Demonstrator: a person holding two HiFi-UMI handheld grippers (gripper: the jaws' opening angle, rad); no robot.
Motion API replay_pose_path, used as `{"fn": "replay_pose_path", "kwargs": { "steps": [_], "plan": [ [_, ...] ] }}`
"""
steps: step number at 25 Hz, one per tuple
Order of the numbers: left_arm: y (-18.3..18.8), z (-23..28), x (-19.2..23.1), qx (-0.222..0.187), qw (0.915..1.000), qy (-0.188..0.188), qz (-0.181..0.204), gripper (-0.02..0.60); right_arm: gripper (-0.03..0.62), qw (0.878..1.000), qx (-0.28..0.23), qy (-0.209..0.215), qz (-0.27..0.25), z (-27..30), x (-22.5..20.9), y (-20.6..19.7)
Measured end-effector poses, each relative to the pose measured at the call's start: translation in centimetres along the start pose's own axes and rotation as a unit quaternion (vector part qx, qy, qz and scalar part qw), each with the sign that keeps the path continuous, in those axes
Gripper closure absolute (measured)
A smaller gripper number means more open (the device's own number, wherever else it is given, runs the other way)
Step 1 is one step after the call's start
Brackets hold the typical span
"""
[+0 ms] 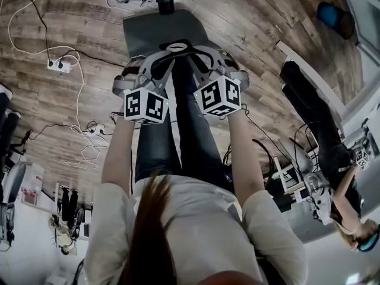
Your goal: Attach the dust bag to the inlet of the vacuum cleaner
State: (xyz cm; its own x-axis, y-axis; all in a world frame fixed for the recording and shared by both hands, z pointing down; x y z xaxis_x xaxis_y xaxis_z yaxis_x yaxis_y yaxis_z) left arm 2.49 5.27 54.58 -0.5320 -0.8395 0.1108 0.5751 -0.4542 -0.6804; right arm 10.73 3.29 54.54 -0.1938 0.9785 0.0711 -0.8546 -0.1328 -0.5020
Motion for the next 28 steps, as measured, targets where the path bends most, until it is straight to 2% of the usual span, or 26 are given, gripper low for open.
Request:
{"fn": "replay_pose_path", "kwargs": {
  "steps": [10, 28],
  "plan": [
    [-3.1, 3.3, 3.4, 0.011, 0.9999, -0.002, 0.007, 0.537, 0.531, 1.000, -0.001, -0.010, 0.015, 5.3, -1.4, -0.9],
    [-4.7, 8.1, 7.3, 0.030, 0.9989, 0.010, 0.034, 0.537, 0.533, 0.999, 0.009, -0.026, 0.020, 10.0, -4.6, -2.7]
  ]
}}
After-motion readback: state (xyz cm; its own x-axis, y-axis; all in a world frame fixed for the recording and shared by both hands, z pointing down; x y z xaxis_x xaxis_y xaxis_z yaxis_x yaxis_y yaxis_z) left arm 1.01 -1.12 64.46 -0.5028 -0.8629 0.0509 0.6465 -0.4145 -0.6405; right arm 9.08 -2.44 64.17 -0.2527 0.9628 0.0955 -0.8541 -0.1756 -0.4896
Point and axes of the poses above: the fingertips, and each gripper's own axes: z forward along the fingers, x to its left, y out of its top, the point moved 5 cm from there along -z, backward along the fingers, and after that the axes turned 9 degrees about -z, right-handed, at the moved point
